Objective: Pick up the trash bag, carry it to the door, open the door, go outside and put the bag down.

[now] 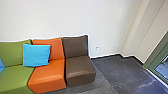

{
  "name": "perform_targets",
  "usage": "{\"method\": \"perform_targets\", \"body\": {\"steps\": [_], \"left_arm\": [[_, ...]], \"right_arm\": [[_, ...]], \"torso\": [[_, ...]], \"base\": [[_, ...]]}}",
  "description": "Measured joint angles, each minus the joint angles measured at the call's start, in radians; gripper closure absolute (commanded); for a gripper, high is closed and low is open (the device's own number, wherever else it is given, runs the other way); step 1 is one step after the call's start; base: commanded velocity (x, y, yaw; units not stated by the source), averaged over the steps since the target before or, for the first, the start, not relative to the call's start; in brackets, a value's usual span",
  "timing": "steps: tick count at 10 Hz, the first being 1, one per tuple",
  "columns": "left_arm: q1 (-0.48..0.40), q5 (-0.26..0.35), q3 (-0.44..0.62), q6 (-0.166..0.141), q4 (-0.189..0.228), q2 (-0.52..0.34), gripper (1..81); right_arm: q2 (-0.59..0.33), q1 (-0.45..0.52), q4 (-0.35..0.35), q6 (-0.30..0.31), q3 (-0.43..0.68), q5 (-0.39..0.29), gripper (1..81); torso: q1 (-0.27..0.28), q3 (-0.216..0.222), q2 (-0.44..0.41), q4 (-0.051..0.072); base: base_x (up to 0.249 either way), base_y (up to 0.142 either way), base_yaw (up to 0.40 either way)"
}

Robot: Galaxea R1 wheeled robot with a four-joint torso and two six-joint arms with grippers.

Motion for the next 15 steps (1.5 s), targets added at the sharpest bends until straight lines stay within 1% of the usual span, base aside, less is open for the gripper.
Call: {"method": "perform_targets", "body": {"steps": [2, 5, 8, 10, 11, 13, 14, 15], "left_arm": [[0.029, -0.018, -0.039, 0.001, 0.003, 0.029, 81.1], [0.042, -0.047, -0.092, 0.003, 0.003, 0.076, 81.1], [0.048, -0.062, -0.208, 0.004, 0.004, 0.143, 81.1], [0.076, -0.068, -0.228, 0.011, 0.004, 0.180, 81.1], [0.089, -0.076, -0.236, 0.014, 0.004, 0.189, 81.1], [0.090, -0.096, -0.274, 0.016, 0.004, 0.209, 81.1], [0.090, -0.100, -0.306, 0.018, 0.004, 0.228, 81.1], [0.092, -0.100, -0.329, 0.018, 0.004, 0.245, 81.1]], "right_arm": [[0.017, -0.019, -0.010, 0.000, -0.053, 0.015, 1.0], [0.055, -0.046, -0.025, 0.000, -0.135, 0.031, 1.0], [0.135, -0.072, -0.048, 0.000, -0.301, 0.064, 1.0], [0.203, -0.089, -0.069, -0.001, -0.371, 0.087, 1.0], [0.233, -0.103, -0.077, -0.001, -0.385, 0.093, 1.0], [0.248, -0.117, -0.089, -0.001, -0.401, 0.097, 1.0], [0.257, -0.117, -0.094, -0.001, -0.426, 0.099, 1.0], [0.258, -0.117, -0.095, -0.001, -0.427, 0.099, 1.0]], "torso": [[-0.044, 0.014, 0.066, 0.000], [-0.112, 0.015, 0.170, 0.000], [-0.180, 0.015, 0.275, 0.000], [-0.221, 0.021, 0.338, 0.000], [-0.238, 0.039, 0.365, 0.000], [-0.276, 0.096, 0.423, 0.000], [-0.301, 0.134, 0.460, 0.000], [-0.323, 0.166, 0.493, 0.000]], "base": [[0.000, 0.000, 0.000], [0.000, 0.000, 0.000], [0.000, 0.000, 0.000], [0.000, 0.000, 0.000], [0.000, 0.000, 0.000], [0.000, 0.000, 0.000], [0.000, 0.000, 0.000], [0.000, 0.000, 0.000]]}}
